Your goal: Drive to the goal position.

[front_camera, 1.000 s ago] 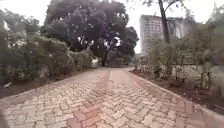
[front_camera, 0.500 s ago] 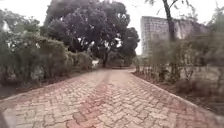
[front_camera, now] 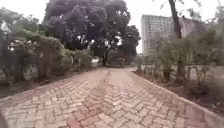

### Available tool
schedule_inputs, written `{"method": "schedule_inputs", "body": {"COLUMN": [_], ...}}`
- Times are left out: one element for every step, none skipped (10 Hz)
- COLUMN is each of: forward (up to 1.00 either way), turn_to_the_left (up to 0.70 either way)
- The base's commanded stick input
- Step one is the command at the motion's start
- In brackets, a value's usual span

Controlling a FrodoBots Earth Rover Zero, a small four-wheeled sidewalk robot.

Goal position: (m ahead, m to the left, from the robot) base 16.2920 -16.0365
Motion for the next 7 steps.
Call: {"method": "schedule_inputs", "body": {"forward": [0.70,0.70,0.70,0.70,0.70,0.70,0.70], "turn_to_the_left": [0.00,0.00,0.00,0.00,0.00,0.00,0.00]}}
